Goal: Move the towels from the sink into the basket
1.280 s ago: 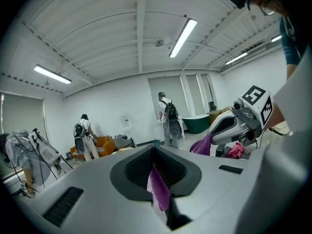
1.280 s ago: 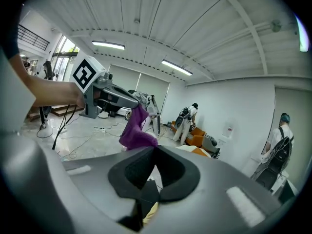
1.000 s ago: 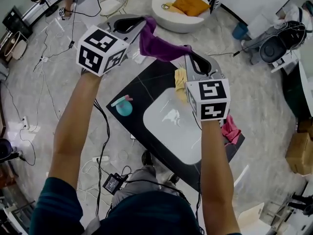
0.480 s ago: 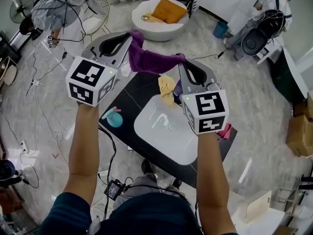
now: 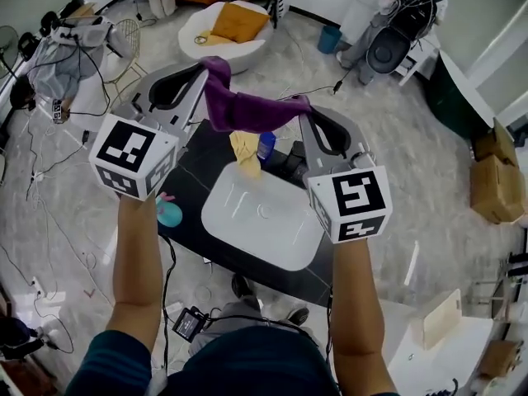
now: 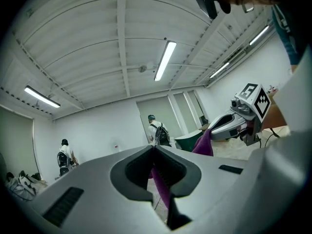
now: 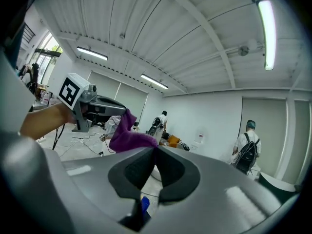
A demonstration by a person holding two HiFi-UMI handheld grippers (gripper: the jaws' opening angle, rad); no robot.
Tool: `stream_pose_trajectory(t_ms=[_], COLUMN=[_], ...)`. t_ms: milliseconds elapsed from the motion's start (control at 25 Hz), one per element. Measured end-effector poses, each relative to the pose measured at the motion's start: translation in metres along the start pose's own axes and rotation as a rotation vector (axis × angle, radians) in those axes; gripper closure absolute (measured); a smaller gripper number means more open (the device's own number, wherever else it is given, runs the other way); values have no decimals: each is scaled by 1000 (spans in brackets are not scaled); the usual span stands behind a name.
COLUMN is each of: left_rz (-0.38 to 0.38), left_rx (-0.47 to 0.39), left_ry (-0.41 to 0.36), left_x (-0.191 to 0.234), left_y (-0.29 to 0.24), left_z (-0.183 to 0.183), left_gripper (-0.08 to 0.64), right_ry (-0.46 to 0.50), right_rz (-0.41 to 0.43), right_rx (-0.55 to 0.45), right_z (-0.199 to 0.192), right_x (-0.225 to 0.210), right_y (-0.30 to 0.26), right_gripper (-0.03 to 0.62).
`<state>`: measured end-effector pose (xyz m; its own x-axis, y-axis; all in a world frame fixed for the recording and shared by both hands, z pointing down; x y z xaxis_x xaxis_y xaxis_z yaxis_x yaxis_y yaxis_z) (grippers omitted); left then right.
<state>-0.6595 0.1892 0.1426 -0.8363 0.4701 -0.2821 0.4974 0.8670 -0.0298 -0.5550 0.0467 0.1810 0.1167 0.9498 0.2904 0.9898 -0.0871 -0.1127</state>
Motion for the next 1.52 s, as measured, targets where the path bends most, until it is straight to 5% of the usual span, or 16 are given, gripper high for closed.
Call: stream_pose_trajectory(t_ms=[440,1520], left_rz=[-117,-367], left_rx=[-32,-69], left_ry=[-26,-107], left_x=[-94,-430], left_y=[-21,11], left_z=[33,137], left_gripper=[541,541], right_ry=[-11,-116], right_rz=[-117,-383], right_rx=[10,5], right_z=[-16,-82], right_x=[-52,-127], right_y=[101,460], right_gripper=[571,571])
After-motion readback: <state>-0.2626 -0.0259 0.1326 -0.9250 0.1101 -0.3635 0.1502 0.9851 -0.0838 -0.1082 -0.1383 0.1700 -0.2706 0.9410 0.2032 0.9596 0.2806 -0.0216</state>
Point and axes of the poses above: the fingertips, and each gripper's own axes: y backward along the fingers, x to its left, z out of its top, the point moved 2 cm from there along y, backward along the fingers, and after that the axes turned 2 degrees about y, right-handed, at the moved point
